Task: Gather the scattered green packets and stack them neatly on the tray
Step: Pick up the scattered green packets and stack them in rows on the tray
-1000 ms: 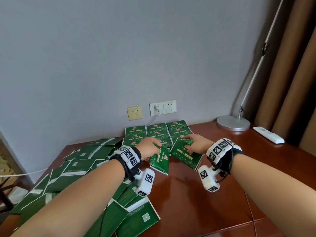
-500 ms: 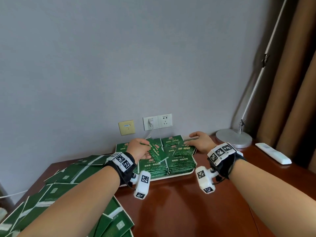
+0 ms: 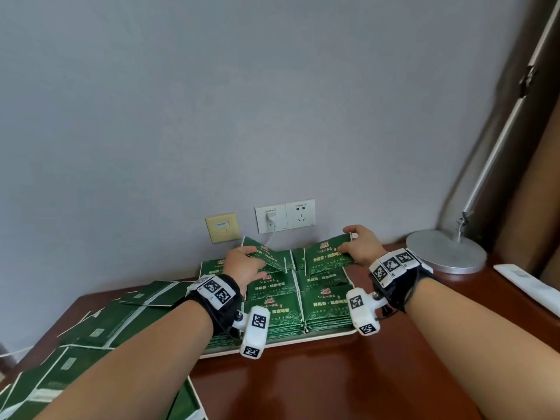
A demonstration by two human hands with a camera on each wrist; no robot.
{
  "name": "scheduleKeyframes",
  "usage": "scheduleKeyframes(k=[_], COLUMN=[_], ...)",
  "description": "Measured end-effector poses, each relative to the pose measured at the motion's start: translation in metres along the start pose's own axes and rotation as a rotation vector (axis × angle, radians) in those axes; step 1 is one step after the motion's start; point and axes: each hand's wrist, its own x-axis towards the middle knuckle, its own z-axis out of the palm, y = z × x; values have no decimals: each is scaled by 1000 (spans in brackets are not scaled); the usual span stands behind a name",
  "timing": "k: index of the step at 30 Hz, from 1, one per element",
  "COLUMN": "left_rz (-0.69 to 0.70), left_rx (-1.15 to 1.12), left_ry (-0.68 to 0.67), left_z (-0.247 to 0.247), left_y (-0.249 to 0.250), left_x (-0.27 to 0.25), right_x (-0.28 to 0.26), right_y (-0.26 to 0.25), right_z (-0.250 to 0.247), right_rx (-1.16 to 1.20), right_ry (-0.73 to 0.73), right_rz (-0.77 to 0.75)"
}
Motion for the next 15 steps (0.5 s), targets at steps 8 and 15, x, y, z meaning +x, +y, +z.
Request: scheduleKeyframes(k=[8, 15], left_rz=[-66, 46], left_rx=[342, 730], left_ry=[-68, -114], left_z=[-4, -9], left_y=[-4, -4], left_x=[17, 21], right_x=[32, 41], right_y=[6, 10], right_z=[17, 17], right_rx=[-47, -330], right_ry=[-34, -89], right_rz=[8, -26])
